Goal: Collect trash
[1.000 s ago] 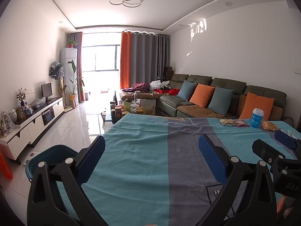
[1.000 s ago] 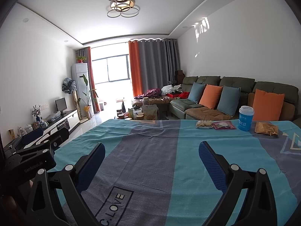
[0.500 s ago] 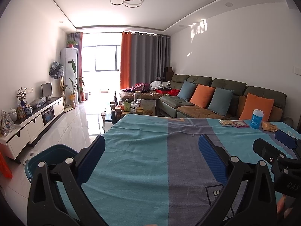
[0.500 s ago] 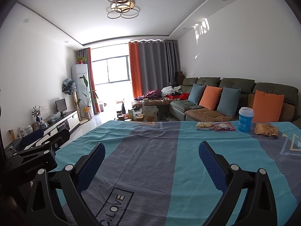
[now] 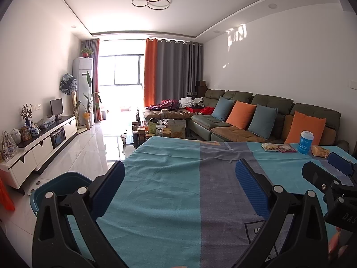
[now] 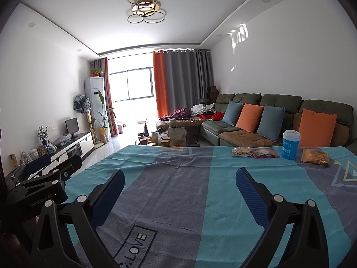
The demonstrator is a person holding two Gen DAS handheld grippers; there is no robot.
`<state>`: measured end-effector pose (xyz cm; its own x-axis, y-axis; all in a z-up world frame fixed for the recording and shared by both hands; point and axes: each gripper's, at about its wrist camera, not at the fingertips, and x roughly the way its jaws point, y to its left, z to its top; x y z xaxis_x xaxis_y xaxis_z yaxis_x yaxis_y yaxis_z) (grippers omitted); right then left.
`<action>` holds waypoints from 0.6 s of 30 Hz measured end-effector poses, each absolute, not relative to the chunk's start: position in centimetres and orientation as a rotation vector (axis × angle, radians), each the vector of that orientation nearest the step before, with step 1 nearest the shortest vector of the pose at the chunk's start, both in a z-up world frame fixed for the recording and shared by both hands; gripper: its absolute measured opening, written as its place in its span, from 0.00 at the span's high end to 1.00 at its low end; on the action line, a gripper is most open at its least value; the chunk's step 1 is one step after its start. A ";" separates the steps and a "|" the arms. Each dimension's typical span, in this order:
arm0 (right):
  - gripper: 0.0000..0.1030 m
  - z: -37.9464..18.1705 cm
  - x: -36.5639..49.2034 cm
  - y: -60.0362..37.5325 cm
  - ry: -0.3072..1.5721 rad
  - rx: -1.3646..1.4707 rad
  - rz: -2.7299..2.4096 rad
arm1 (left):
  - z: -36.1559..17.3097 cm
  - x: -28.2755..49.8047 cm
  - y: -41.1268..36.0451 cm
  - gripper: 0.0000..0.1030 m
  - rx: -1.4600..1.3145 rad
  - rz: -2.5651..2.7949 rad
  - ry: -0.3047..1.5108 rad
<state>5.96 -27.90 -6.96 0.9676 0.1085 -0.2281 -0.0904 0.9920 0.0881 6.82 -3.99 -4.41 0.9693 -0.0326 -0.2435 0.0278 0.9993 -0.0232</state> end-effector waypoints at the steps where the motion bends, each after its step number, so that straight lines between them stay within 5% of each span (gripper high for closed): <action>1: 0.07 -7.0 5.9 -27.9 0.232 0.079 0.101 | -4.4 6.8 -4.0 0.05 -0.020 -0.030 0.246; 18: 0.07 -6.9 5.8 -28.0 0.223 0.079 0.103 | -4.3 7.0 -4.0 0.05 -0.023 -0.025 0.244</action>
<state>5.83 -28.05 -6.86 0.9700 0.1109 -0.2165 -0.0933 0.9916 0.0898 6.97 -4.00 -4.30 0.9701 -0.0280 -0.2411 0.0223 0.9994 -0.0262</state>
